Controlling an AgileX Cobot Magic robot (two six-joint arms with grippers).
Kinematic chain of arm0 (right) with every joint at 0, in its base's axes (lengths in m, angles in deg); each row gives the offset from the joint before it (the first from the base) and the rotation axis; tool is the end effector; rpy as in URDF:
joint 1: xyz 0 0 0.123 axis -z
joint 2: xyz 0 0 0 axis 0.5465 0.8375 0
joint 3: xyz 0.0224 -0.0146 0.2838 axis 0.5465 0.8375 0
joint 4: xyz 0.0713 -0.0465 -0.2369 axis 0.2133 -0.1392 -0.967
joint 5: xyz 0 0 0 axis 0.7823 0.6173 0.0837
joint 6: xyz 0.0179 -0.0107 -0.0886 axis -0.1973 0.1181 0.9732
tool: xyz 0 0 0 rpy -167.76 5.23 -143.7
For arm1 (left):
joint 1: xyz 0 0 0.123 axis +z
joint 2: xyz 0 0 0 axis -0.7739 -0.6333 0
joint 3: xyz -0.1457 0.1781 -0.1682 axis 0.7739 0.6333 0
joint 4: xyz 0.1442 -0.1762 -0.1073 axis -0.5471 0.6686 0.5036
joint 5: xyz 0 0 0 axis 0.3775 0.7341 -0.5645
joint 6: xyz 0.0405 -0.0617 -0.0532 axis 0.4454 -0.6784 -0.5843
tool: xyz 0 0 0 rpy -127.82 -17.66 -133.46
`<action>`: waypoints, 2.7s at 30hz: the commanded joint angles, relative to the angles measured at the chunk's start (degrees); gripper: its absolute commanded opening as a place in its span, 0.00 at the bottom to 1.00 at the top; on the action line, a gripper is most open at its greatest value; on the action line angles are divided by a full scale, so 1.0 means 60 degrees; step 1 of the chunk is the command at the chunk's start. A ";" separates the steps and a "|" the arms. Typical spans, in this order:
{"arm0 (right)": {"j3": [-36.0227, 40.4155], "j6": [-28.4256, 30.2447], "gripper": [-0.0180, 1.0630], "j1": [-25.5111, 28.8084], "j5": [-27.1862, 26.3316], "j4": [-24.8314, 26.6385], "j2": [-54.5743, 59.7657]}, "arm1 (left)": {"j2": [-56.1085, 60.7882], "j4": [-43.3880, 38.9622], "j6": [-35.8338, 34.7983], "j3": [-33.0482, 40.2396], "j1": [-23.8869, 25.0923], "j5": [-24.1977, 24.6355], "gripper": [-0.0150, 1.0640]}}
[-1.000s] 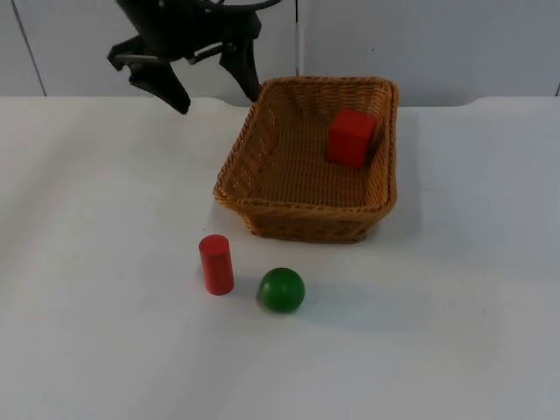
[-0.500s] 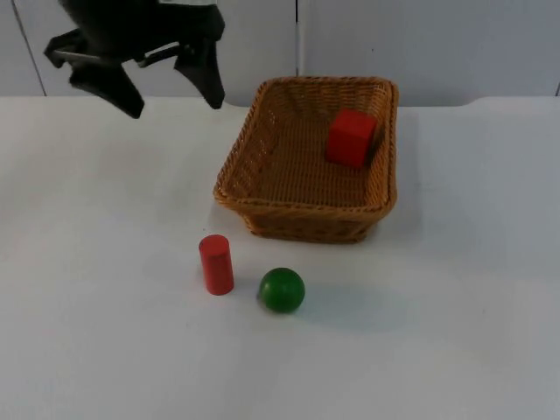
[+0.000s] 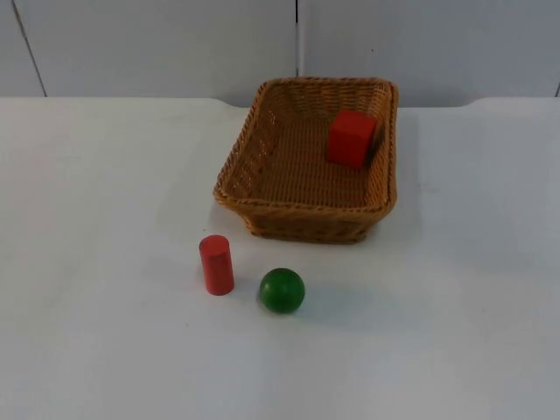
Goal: Pick up the basket with the left hand and place the object to the left of the red cylinder into the basket with the right hand.
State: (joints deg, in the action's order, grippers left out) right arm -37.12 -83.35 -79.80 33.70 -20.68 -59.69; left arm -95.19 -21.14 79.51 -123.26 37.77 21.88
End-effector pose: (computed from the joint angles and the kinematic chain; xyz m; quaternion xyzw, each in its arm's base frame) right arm 0.0573 0.0587 0.3803 -0.3438 0.7072 0.2099 0.5811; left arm 0.1744 -0.0554 0.3348 0.0960 0.8590 -0.1512 0.4797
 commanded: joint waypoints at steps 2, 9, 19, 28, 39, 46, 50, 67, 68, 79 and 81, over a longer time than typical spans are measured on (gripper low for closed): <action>0.0629 -0.0516 0.99 0.0044 0.0134 -0.0434 -0.0691 | 0.1920 -0.0254 0.0029 0.0765 -0.0044 0.0054 0.79; 0.1104 -0.1091 0.99 0.0044 0.1131 -0.0766 -0.1703 | 0.4480 -0.0924 -0.0007 0.0927 -0.0044 0.1538 0.79; 0.1629 -0.1237 0.99 0.0044 0.2685 -0.0715 -0.2795 | 0.7323 -0.1846 -0.0761 0.0927 -0.0044 0.3803 0.79; 0.2254 -0.1598 0.99 0.0044 0.4084 -0.0715 -0.3872 | 0.8540 -0.3379 -0.1763 0.0942 -0.0044 0.5747 0.79; 0.2492 -0.1100 0.99 0.0021 0.4410 -0.0735 -0.4651 | 0.8540 -0.3079 -0.1763 0.2418 -0.0044 0.5737 0.79; 0.2492 -0.1100 0.99 0.0021 0.4410 -0.0751 -0.4651 | 0.8540 -0.3003 -0.1841 0.2615 -0.0044 0.5375 0.79; 0.2492 -0.1100 0.99 0.0021 0.4410 -0.0751 -0.4651 | 0.8540 -0.3003 -0.1841 0.2615 -0.0044 0.5375 0.79; 0.2492 -0.1100 0.99 0.0021 0.4410 -0.0730 -0.4651 | 0.8540 -0.3003 -0.1841 0.2615 -0.0044 0.5375 0.79; 0.2492 -0.1100 0.99 0.0021 0.4410 -0.0730 -0.4651 | 0.8540 -0.3003 -0.1841 0.2615 -0.0044 0.5375 0.79; 0.2497 -0.1100 0.99 0.0021 0.4410 -0.0558 -0.4651 | 0.8540 -0.3003 -0.1841 0.2615 -0.0044 0.5375 0.99; 0.2497 -0.1100 0.99 0.0021 0.4410 -0.0558 -0.4651 | 0.8540 -0.3003 -0.1841 0.2615 -0.0044 0.5375 0.99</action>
State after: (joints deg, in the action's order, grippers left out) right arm -22.57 -90.34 -79.80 60.69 -24.23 -87.42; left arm -44.13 -39.76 68.96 -107.81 37.77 54.84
